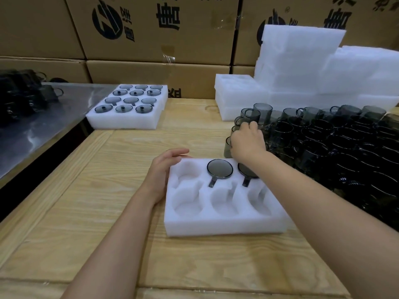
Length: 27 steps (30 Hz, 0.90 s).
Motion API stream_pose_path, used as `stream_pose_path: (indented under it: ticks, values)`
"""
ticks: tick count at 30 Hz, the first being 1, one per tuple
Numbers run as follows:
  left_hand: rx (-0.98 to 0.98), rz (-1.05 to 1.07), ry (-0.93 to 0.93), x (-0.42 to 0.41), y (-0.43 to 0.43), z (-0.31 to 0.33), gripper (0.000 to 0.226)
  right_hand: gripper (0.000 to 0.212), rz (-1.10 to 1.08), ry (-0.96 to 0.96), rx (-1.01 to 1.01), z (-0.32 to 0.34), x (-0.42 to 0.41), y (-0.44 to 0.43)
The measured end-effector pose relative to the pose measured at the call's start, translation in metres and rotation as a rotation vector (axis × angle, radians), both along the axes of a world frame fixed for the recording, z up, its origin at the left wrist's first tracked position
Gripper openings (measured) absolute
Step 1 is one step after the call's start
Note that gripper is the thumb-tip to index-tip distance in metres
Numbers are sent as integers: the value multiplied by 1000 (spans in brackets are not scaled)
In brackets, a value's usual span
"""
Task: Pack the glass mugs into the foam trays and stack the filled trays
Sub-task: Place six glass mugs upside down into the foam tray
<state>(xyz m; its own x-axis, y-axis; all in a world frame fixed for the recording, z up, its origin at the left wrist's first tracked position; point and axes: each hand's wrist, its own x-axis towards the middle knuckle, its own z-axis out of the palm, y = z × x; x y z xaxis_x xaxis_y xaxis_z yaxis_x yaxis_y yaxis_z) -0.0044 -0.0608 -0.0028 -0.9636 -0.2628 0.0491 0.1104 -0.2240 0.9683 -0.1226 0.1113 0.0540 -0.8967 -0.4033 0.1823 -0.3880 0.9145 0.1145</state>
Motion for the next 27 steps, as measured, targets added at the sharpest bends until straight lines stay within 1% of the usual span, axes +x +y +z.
stream_pose_path:
  ticks: [2, 3, 5, 8, 11, 13, 17, 18, 21, 22, 23, 25, 27]
  values:
    - [21, -6, 0, 0, -1, -1, 38, 28, 38, -4, -28, 1, 2, -5]
    - [30, -9, 1, 1, -1, -1, 37, 24, 69, -22, -56, 2, 3, -7]
    - [33, -11, 3, 1, 0, 0, 37, 9, 133, -82, -190, 8, 9, -10]
    - [36, -7, 19, 1, 0, 0, 39, 25, 216, -158, -407, 27, 23, -17]
    - [31, -19, 64, 1, -1, 2, 46, 26, 260, -177, -543, 48, 39, -28]
    - [29, -31, 95, 1, -2, 2, 49, 27, 316, -216, -563, 58, 50, -35]
    - [51, -80, 134, 0, -3, 0, 45, 27, 393, -306, -530, 69, 71, -45]
    - [50, -104, 138, 1, -4, 1, 51, 27, 390, -306, -511, 71, 74, -46]
    - [70, -168, 121, 5, -8, 5, 91, 25, 368, -289, -446, 69, 77, -48]
    - [77, -185, 115, 5, -9, 5, 95, 25, 359, -298, -423, 65, 78, -48]
    - [73, -194, 111, 5, -11, 5, 90, 27, 350, -310, -406, 61, 79, -49]
    - [71, -178, 104, 3, -12, 4, 64, 32, 347, -337, -411, 50, 80, -50]
    - [123, -174, 92, 1, -14, 2, 49, 38, 358, -358, -423, 45, 81, -52]
